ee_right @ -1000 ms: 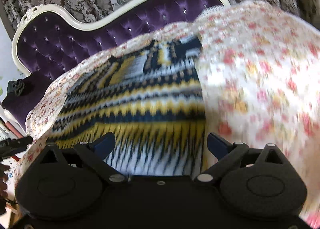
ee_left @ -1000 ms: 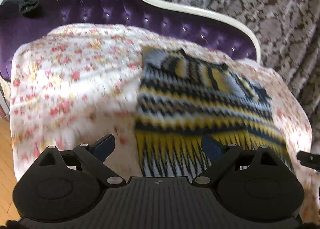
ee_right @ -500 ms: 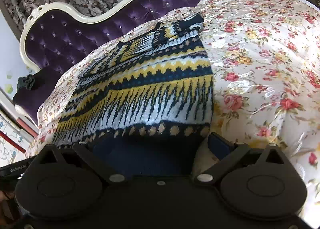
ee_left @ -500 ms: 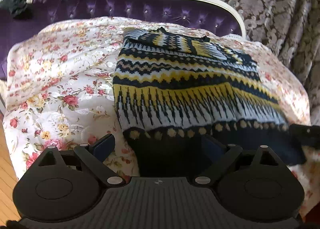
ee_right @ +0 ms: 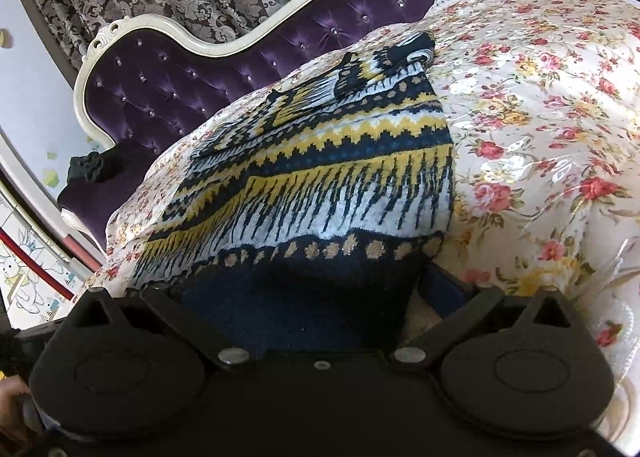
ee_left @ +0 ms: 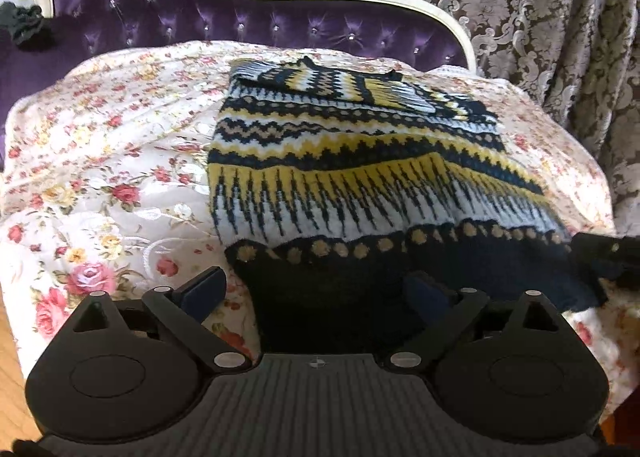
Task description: Fold small clothes
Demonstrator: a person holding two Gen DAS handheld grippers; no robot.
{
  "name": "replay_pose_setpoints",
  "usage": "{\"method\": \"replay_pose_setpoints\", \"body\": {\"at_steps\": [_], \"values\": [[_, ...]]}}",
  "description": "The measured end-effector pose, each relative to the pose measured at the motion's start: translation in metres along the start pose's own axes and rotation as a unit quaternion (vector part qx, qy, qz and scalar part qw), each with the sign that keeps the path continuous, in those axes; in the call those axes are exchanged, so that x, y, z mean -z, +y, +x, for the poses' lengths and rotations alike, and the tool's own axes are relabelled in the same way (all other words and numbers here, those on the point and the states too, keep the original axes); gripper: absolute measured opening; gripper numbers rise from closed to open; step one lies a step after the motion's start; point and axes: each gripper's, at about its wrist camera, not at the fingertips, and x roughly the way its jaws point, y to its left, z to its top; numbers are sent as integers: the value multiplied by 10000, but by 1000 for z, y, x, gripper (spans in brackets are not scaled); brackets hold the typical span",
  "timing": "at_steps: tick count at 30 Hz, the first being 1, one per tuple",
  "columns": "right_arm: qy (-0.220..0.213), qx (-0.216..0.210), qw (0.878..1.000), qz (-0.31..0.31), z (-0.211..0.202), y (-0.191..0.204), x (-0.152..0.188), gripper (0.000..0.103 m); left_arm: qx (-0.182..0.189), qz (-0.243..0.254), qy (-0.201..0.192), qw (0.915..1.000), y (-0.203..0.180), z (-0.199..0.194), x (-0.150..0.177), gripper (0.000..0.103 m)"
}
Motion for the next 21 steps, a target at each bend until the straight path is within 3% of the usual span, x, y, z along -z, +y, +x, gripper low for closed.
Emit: {"method": "replay_pose_setpoints", "body": {"at_steps": [7,9,11,18,20,21], "values": [[-39,-73,10000,-9,-1,1,3,103,313,64,102,9994,-3,9,-4,95],[-67,-104,9999,13,-2,1,3,103,294,113,86,9995,-5,10,-4,87],[-114,-168,9997,97,-3,0,4,103,271,121,72,9995,-4,10,-4,68],[-95,-215,9996,124,-2,3,4,102,164,-12,-12,9999,6,6,-3,45],[-62,-171,9998,120,-2,4,4,96,153,-35,-53,9999,8,5,-1,41],[-65,-155,9998,135,-2,4,4,86,154,-56,-77,9998,9,5,-1,41]]}}
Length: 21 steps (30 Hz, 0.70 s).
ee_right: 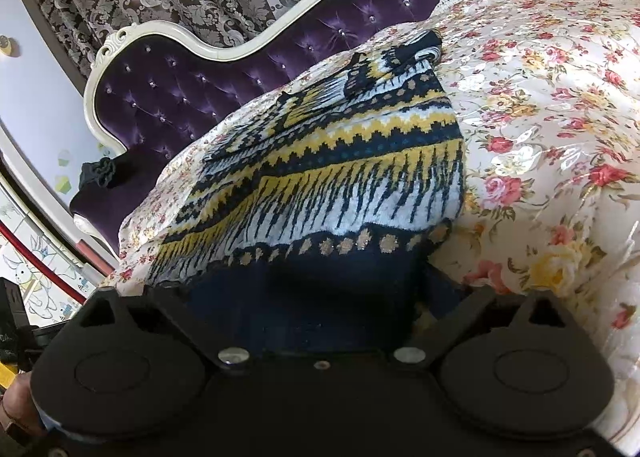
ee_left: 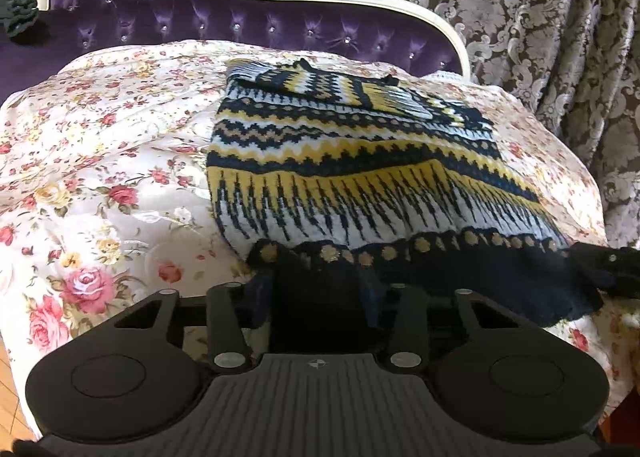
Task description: Fold small clothes
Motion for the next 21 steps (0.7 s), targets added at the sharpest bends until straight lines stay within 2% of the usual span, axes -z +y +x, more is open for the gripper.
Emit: {"method": "replay_pose_setpoints", "body": {"at_steps": [1,5,6,7,10,13,15,18,20,21], "values": [[-11,6,10000,36,-1,-1,0,75,1,-19,-31,10000,0,-1,1,41],[-23,52,9995,322,-2,-10,0,48,-79,-64,-147,9998,-3,-2,5,42],[0,68,9991,407,-1,-12,0,37,-128,-24,-160,9998,-5,-2,6,42],[13,77,9989,457,0,-14,0,30,-193,51,-161,9997,-7,-2,7,43],[30,86,9988,472,1,-14,-1,30,-298,347,-142,9989,-17,0,8,54],[25,63,9989,474,0,-15,-1,31,-307,392,-197,9986,-19,-1,11,55],[30,48,9987,505,0,-16,-1,31,-283,233,-231,9991,-14,-3,11,49],[37,5,9986,519,1,-16,-2,37,-317,3,-245,9992,-5,-6,8,33],[41,-38,9988,496,1,-15,-2,41,-385,-150,-252,9988,0,-6,8,16],[46,-41,9988,476,1,-15,-2,41,-327,-237,-242,9989,4,-6,7,16]]}}
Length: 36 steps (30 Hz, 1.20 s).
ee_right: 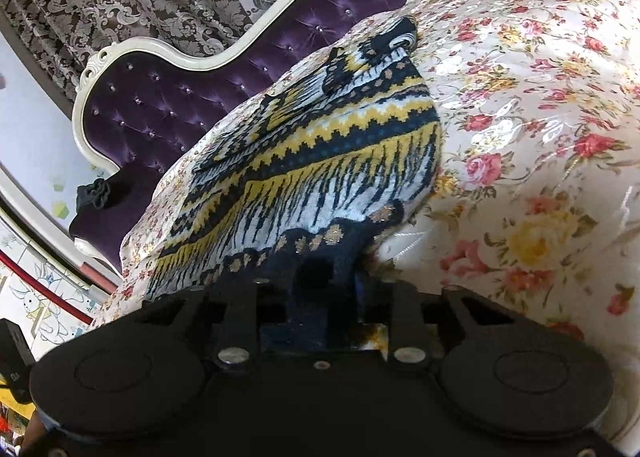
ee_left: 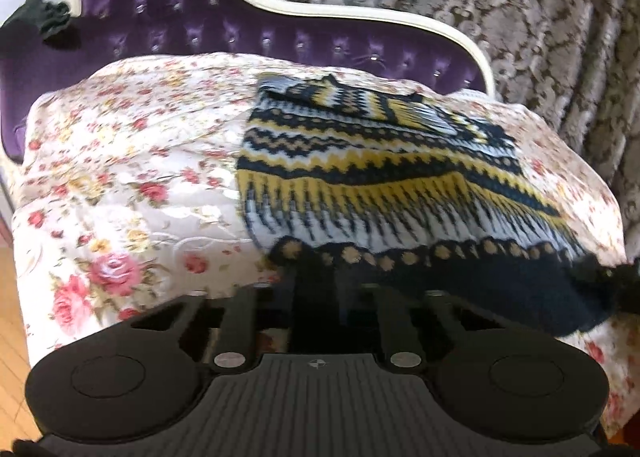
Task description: Fold small clothes
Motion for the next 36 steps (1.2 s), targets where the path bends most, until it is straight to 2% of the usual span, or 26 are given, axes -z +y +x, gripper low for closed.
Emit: {"method": "replay_pose_setpoints", "body": {"at_steps": [2,3,4,9,18,20,28,36], "values": [[-11,36,10000,-70,0,2,0,39,120,-144,16,9998,5,0,-1,11],[-11,106,9999,-121,0,4,0,23,182,-173,4,9997,6,-1,-2,10],[24,187,9997,-180,1,6,0,15,243,-212,-31,9995,7,-3,-4,10],[-35,-4,9999,-108,-7,5,-8,14,546,-451,-264,9971,13,-15,-21,10],[-670,-444,9968,-49,-30,16,-57,14,1007,-776,-684,9895,19,-21,-69,10],[-782,-521,9955,-108,-29,21,-70,14,1041,-751,-783,9886,20,-20,-80,5],[-1021,-652,9918,-402,-6,37,-122,14,1091,-626,-1080,9862,17,4,-128,5],[-1159,-676,9903,-365,37,34,-177,14,1062,-716,-1213,9843,22,50,-179,5]]}}
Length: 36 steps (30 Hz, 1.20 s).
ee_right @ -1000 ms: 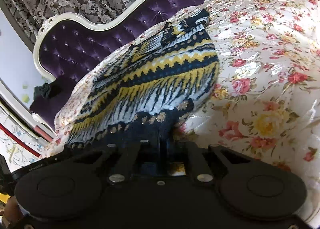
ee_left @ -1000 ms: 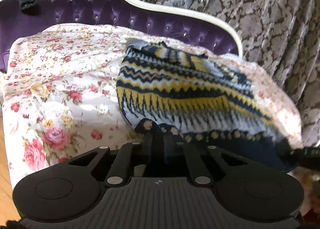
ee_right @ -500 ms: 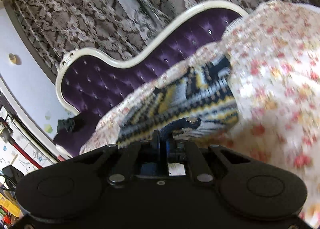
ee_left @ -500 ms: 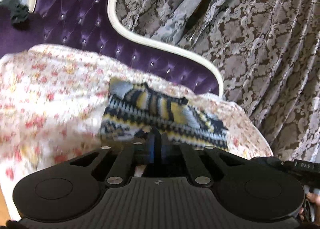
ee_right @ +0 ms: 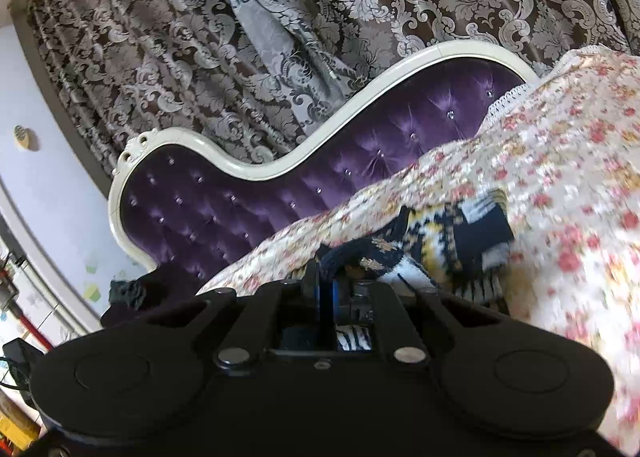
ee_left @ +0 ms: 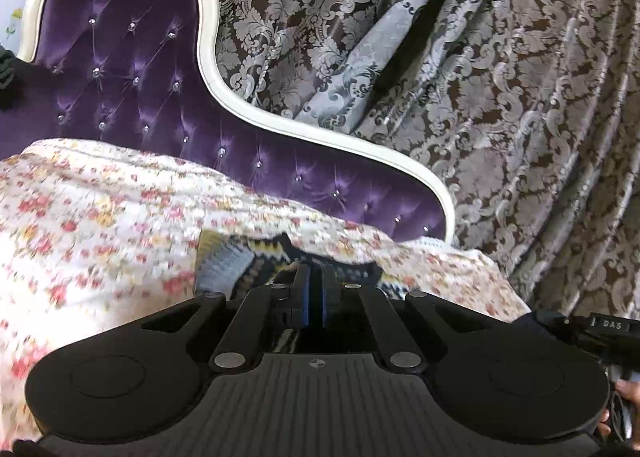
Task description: Fold small clothes
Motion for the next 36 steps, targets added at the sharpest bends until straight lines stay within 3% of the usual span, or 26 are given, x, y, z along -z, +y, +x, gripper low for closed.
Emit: {"method": "replay_pose_setpoints", "body": {"at_steps": [11,23,28,30,32,36], "values": [[106,460,9989,20,96,-35,-36,14,-299,137,94,9994,17,97,-28,5],[647,1222,9904,0,181,-73,-34,14,-862,375,754,9927,38,188,-18,5],[625,1457,9872,-158,202,-82,-23,15,-1096,362,860,9896,47,208,-16,9],[567,1557,9859,-233,207,-82,-17,15,-1266,320,857,9877,53,212,-16,12],[440,1592,9859,-280,207,-83,-9,14,-1474,256,872,9849,60,217,-15,34],[290,1541,9872,-284,207,-86,-4,13,-1539,64,1009,9829,77,220,-11,39]]}}
